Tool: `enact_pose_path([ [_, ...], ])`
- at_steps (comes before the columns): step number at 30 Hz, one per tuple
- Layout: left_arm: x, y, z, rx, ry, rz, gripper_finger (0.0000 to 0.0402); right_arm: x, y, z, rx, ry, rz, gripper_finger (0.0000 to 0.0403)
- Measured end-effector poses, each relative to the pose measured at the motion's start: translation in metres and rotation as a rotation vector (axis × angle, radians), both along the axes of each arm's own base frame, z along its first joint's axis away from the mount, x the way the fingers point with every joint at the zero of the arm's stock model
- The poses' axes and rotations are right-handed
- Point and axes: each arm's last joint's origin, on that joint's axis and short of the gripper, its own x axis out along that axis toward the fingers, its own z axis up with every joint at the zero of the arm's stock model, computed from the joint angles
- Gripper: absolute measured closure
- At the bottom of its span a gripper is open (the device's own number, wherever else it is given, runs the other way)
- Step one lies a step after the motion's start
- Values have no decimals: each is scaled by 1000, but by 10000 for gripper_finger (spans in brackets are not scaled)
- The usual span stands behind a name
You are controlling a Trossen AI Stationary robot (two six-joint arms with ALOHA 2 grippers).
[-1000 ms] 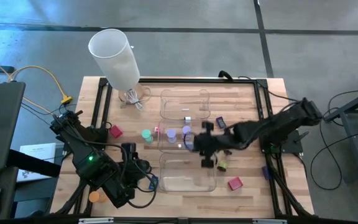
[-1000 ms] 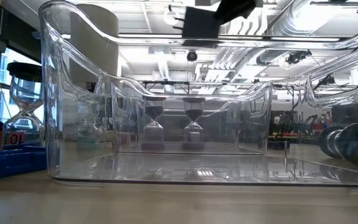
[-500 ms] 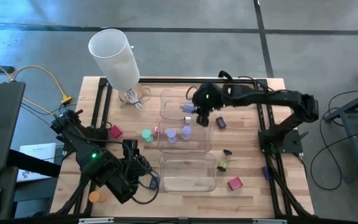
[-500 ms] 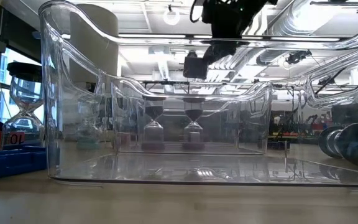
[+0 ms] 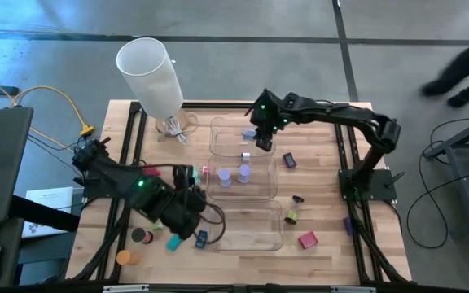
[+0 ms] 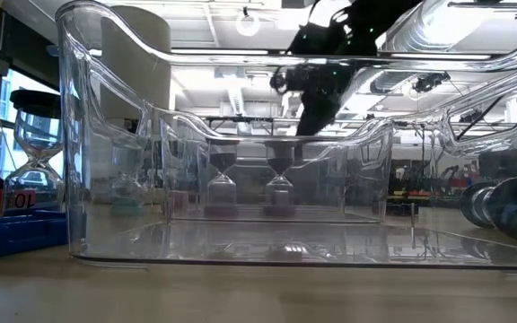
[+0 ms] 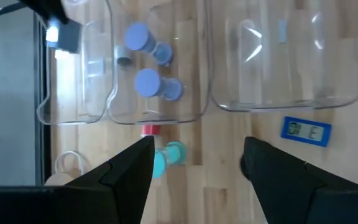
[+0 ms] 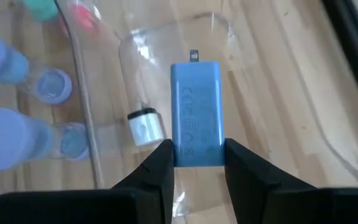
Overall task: Pick & Place Office items
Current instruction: Put the purple charger adapter into the top transparent bin
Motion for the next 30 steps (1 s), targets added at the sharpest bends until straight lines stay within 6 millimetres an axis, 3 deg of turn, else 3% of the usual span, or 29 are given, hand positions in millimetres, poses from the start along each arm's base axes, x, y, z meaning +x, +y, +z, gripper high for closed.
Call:
enact_pose_path([
  [8,9,19,0,-10,13,55,163,8,-8,-30,30,83,7,303],
  [17,11,23,0,-12,11,75,163,10,-8,-42,65,124,-4,303],
  [24,9,17,0,-44,-10,115,163,10,-8,-42,78,130,-33,212],
  [30,3,6,0,-69,-25,121,163,8,-6,-37,21,144,-58,198],
])
